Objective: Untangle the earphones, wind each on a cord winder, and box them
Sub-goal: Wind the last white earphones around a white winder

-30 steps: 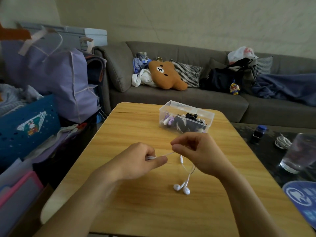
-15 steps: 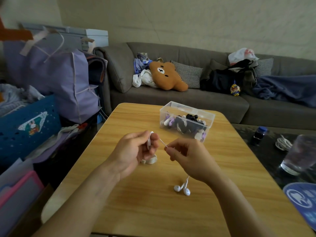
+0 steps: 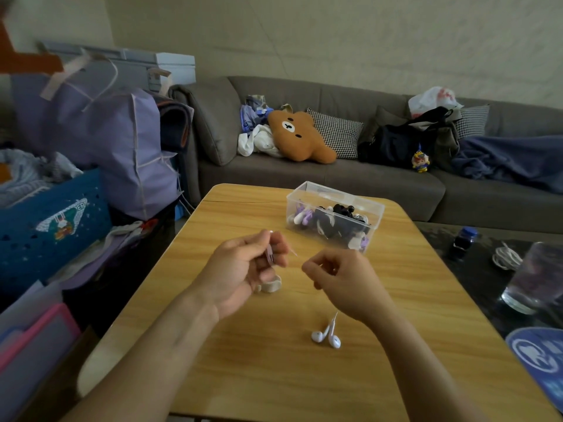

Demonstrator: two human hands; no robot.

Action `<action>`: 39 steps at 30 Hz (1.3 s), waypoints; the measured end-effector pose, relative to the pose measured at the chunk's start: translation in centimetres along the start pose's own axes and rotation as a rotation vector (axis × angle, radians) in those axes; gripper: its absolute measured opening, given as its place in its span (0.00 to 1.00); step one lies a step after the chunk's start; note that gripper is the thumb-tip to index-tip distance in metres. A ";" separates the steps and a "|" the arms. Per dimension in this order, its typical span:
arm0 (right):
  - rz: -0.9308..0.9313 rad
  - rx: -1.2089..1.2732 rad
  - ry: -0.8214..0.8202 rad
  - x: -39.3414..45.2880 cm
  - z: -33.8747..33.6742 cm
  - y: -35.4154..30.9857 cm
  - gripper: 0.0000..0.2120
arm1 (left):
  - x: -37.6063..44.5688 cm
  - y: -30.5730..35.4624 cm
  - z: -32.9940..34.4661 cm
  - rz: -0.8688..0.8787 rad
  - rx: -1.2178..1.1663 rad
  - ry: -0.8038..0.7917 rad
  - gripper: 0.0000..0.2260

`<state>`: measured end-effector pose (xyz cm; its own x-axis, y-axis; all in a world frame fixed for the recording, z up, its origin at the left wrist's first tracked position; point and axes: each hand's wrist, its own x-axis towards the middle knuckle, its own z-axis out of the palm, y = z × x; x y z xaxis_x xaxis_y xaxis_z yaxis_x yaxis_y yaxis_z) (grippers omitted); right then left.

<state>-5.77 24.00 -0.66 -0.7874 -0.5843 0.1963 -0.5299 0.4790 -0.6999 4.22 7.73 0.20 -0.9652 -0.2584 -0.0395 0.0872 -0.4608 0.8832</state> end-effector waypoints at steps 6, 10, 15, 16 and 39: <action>-0.134 -0.118 -0.241 -1.1 1.5 -1.4 0.09 | 0.2 -0.5 0.1 0.146 0.254 0.057 0.16; -0.208 0.024 -0.159 -1.2 0.7 -2.0 0.09 | -0.1 -1.2 0.3 0.204 0.673 -0.012 0.12; -0.178 0.261 -0.060 -1.1 -1.5 -1.6 0.05 | -0.9 -1.3 0.4 0.123 0.889 -0.149 0.20; -0.170 0.272 -0.034 -1.0 -1.8 -1.4 0.05 | -0.9 -1.4 0.4 0.117 0.894 -0.143 0.20; -0.036 0.170 -0.415 -1.1 -0.9 -1.9 0.11 | -0.2 0.5 -0.4 0.326 0.293 0.163 0.19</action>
<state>-4.19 24.30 1.09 -0.5579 -0.8286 -0.0456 -0.4679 0.3595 -0.8073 4.58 7.20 0.46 -0.8457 -0.4909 0.2094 0.2833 -0.0805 0.9556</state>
